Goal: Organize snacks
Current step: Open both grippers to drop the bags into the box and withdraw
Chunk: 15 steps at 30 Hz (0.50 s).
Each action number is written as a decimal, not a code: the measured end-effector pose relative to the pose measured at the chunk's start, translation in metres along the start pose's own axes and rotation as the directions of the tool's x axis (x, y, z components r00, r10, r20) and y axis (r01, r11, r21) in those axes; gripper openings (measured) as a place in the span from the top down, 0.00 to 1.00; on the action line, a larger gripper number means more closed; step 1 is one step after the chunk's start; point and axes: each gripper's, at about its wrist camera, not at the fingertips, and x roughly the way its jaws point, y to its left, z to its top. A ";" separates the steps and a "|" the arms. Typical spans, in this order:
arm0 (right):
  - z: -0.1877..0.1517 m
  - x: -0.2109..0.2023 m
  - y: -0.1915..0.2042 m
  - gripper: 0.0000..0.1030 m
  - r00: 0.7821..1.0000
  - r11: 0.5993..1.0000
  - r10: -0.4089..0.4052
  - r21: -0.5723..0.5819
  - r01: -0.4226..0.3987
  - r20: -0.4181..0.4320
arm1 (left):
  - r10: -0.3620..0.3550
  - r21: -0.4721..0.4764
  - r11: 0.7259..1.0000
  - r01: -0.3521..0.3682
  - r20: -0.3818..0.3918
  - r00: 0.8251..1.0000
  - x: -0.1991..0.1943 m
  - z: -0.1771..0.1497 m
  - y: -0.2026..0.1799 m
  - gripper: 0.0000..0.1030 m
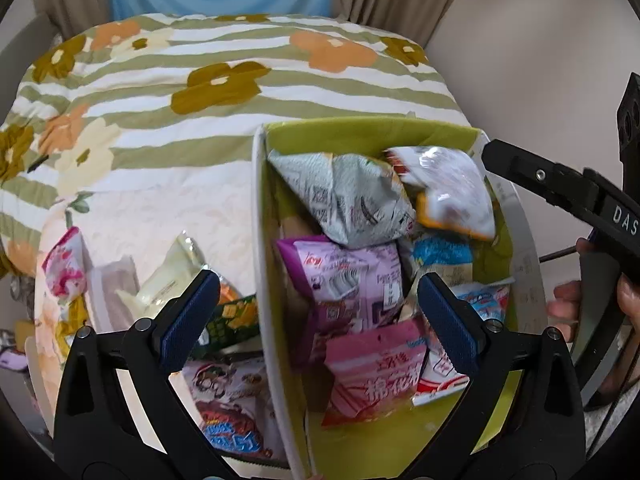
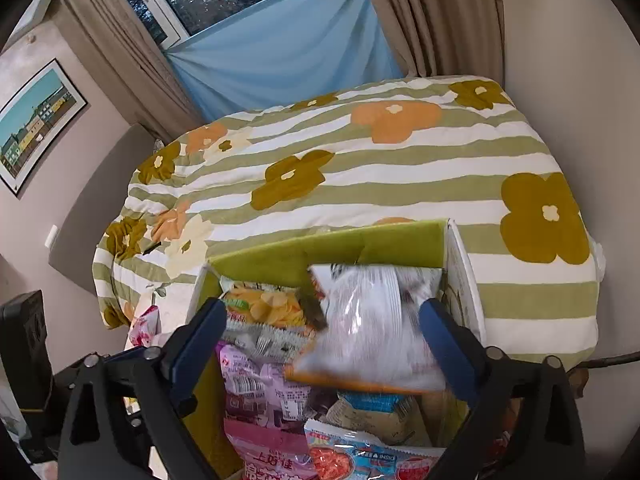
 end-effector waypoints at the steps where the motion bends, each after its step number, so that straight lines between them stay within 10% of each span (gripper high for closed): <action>1: -0.003 -0.001 0.001 0.01 1.000 1.000 -0.005 -0.008 0.005 0.001 | 0.001 -0.001 1.000 -0.001 -0.001 1.000 -0.001 -0.002 0.000 0.04; 15: -0.024 -0.037 0.026 0.01 0.998 0.996 -0.039 -0.081 0.042 0.044 | 0.011 0.004 1.000 -0.011 0.070 0.997 -0.053 -0.022 0.029 0.04</action>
